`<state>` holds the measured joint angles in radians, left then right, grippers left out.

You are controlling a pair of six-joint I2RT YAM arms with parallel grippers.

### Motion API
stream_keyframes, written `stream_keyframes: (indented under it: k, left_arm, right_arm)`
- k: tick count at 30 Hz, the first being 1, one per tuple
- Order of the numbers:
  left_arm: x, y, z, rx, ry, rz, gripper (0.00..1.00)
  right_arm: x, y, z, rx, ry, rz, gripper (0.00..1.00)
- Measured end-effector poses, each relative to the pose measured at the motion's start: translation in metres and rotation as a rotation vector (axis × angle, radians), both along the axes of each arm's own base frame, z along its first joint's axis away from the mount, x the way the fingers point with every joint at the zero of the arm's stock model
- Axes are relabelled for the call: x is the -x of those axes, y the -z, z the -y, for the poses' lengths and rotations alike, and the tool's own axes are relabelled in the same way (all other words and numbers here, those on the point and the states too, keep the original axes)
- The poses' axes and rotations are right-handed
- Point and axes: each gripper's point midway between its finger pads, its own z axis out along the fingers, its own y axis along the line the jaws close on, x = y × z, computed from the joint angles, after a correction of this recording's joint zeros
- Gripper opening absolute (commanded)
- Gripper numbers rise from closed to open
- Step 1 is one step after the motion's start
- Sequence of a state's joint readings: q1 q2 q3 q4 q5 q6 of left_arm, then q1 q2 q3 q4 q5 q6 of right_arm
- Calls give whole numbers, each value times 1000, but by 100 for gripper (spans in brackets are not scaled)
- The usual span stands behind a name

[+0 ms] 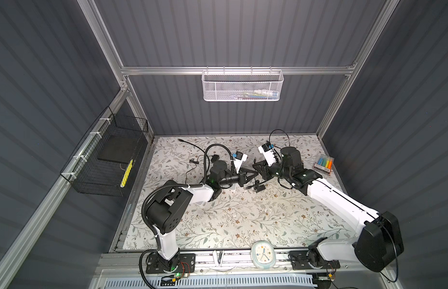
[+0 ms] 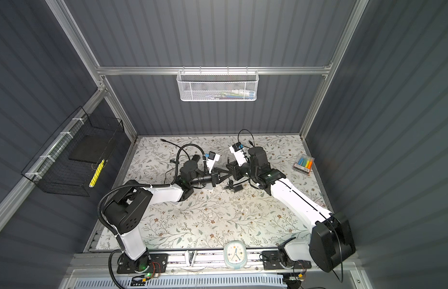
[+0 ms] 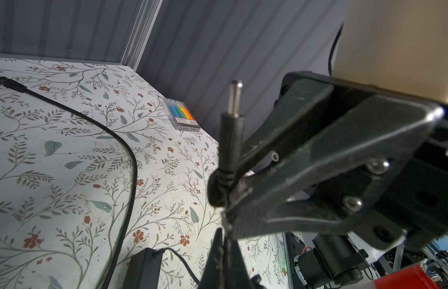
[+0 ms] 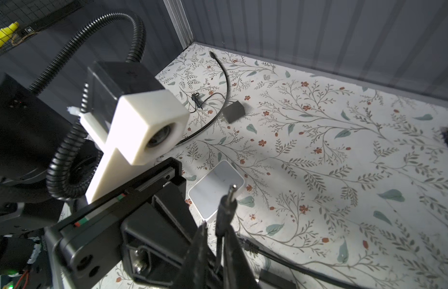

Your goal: Insert the plug into the switch port

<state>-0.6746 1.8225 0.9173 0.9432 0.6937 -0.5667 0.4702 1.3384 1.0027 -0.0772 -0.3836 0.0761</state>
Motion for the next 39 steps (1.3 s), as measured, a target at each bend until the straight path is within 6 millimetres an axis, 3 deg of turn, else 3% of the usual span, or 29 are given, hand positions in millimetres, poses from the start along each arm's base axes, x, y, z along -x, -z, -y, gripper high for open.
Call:
stream_keyframes:
  k: [6,11,18,27,33,36,37,39]
  left_arm:
    - [1,-1,0,4,5,-3,0]
    - [1,-5,0,17,5,4,0]
    - [1,-7,0,25,5,5,0]
    - [1,-10,0,36,5,2,0]
    - [1,-11,0,40,4,-3,1]
    - [0,-11,0,40,1,-4,37]
    - [0,-10,0,38,-1,-3,56]
    - [-2,-7,-1,25,-15,-9,72]
  right_arm:
    - [-2,1,-1,-10,4,-6,5]
    - [-4,-2,-2,-25,11,-3,12]
    - [-9,-11,-4,-60,28,22,13]
    - [-11,-13,-5,-86,37,23,9]
    - [-11,-14,-6,-99,37,15,0]
    - [-10,-14,-6,-102,35,13,0]
    - [-10,-14,-6,-102,34,14,0]
    - [-10,-14,-6,-100,33,14,0]
